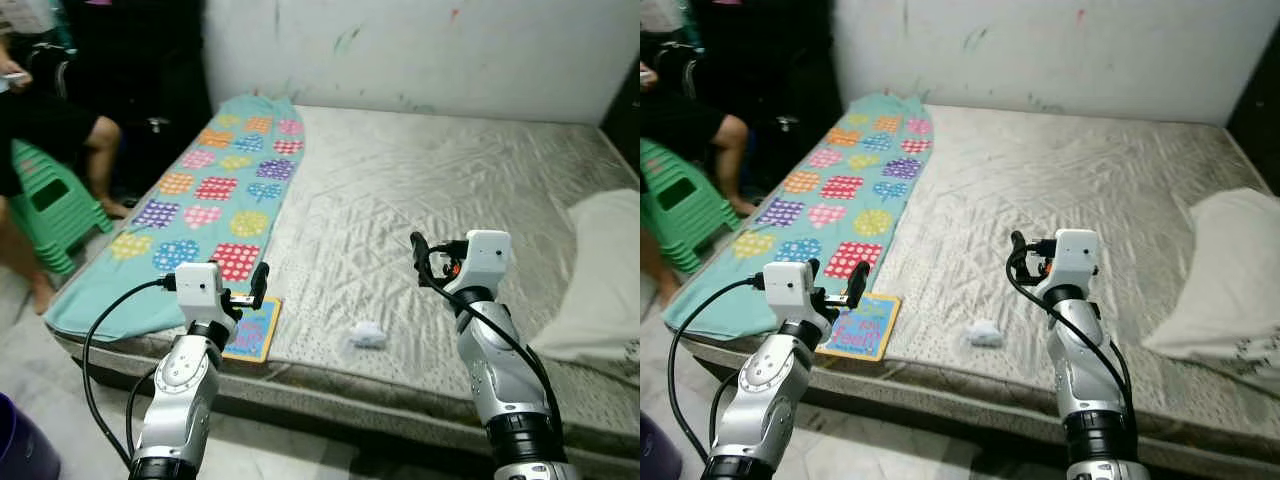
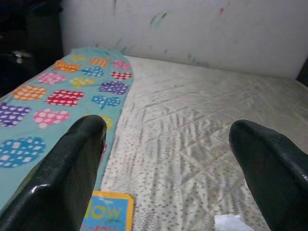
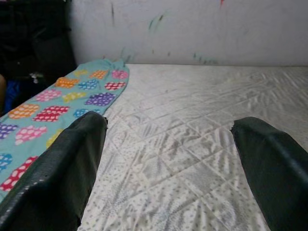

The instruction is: Clean up the room

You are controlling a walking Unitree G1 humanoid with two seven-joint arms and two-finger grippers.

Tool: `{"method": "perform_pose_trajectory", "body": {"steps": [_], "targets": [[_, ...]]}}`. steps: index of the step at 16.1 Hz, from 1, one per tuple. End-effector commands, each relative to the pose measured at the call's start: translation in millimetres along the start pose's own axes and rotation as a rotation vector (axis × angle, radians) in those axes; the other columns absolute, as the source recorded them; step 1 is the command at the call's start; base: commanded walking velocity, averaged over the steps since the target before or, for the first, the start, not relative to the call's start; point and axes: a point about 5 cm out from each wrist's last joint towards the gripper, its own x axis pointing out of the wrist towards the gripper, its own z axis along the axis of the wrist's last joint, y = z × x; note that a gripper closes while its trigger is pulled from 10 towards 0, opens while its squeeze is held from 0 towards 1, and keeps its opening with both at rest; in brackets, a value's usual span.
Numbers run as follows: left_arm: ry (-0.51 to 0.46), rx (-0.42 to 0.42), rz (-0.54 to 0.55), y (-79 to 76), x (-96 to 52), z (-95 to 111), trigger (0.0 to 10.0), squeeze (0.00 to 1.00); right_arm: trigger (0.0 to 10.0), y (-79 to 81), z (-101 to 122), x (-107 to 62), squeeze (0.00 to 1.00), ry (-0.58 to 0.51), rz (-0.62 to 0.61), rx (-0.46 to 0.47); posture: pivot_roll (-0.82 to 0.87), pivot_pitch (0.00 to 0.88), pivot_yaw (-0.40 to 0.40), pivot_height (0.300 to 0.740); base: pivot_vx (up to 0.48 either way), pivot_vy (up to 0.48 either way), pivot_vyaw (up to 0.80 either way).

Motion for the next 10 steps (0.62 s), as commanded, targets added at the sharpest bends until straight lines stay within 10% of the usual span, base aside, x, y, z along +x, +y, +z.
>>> {"method": "perform_pose_trajectory", "body": {"steps": [1,10], "targets": [[-0.022,-0.005,-0.023,-3.2,0.4,4.0,10.0,0.00,10.0,-2.5,1.8,1.0,0.00,-0.004,-0.007,-0.001,-0.07,0.024,0.044,0.740,0.000,0.000,0.00],[-0.026,-0.026,-0.040,-4.6,-2.1,3.7,10.0,0.00,10.0,-2.4,1.4,1.9,0.00,0.004,0.001,-0.003,-0.07,0.016,0.037,0.740,0.000,0.000,-0.27]]}}
